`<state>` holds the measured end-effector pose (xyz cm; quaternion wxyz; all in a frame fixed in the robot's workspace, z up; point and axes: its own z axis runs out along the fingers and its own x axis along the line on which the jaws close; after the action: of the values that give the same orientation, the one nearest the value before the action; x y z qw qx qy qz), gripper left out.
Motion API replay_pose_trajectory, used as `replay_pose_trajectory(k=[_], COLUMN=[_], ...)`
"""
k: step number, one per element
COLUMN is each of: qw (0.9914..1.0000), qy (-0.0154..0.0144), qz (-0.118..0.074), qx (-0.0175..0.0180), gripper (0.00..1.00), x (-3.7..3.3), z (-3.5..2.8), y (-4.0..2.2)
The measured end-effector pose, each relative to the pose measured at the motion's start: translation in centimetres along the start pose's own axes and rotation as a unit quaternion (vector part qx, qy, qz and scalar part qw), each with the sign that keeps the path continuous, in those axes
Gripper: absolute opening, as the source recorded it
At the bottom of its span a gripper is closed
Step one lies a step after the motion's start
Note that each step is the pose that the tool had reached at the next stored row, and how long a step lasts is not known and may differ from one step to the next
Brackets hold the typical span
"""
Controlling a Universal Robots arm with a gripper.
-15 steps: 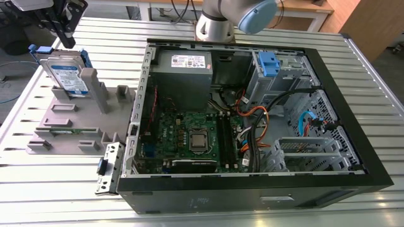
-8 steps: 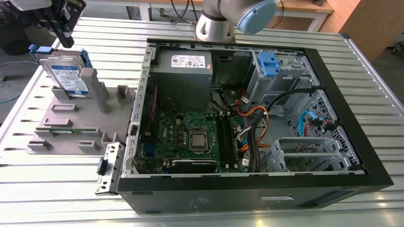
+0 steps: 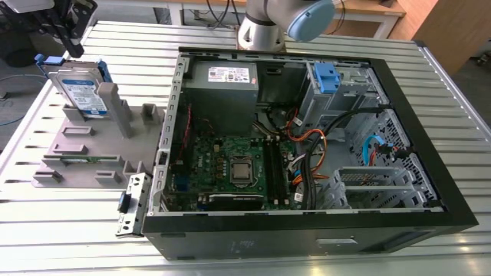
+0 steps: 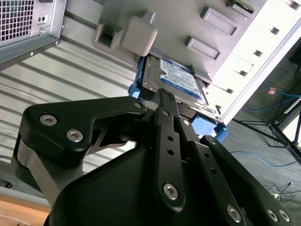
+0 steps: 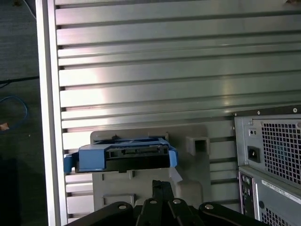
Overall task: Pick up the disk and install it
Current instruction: 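Reach for the disk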
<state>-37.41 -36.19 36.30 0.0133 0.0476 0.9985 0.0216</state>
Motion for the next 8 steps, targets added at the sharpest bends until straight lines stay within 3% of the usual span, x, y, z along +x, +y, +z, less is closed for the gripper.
replay_pose_trajectory(k=[8], qw=[1.0], qy=[0.0], qz=[0.0], qx=[0.0], gripper=[0.11], x=[1.18], z=[0.21], y=[0.44])
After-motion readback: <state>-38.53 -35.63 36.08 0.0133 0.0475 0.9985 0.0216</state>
